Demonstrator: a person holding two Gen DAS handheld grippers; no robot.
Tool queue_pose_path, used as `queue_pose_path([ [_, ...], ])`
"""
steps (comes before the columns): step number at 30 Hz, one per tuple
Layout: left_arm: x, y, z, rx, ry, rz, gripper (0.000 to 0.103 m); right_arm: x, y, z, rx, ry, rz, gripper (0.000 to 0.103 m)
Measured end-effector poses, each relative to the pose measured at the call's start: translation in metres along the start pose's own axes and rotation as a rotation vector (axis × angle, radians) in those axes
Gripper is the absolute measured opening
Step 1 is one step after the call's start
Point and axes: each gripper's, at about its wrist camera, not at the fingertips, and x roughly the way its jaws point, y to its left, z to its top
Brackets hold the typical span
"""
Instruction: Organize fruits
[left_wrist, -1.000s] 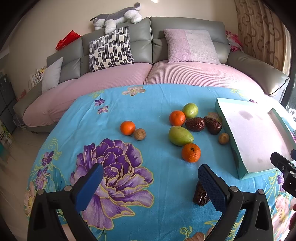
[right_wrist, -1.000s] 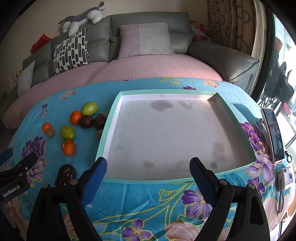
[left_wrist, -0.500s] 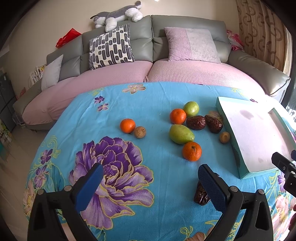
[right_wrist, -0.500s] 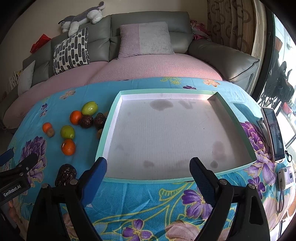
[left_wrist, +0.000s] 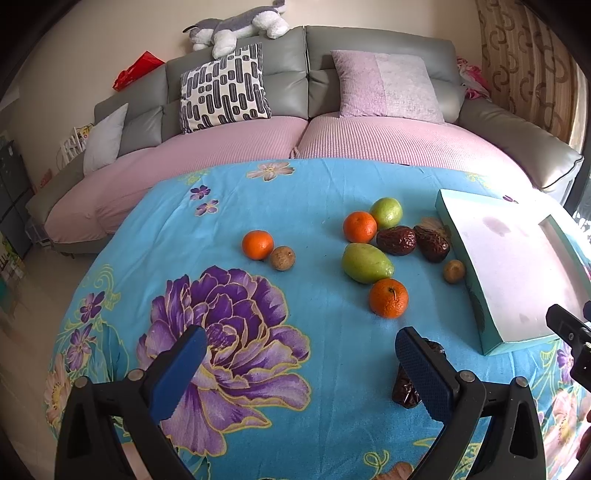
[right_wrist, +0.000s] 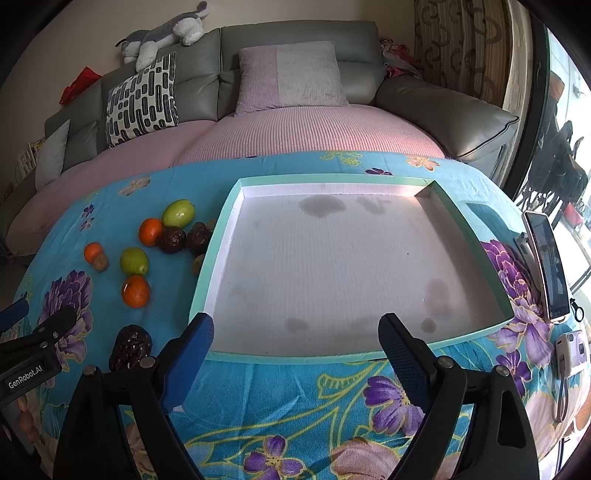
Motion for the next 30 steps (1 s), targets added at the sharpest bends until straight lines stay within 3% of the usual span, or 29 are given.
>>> queue_pose_path([
  [30, 0.0000, 0.0042, -0.0011, -0.013, 0.006, -0.004, 0.103, 0.0002, 0.0030, 0.0002, -0.007, 0.008, 0.004, 0.091],
])
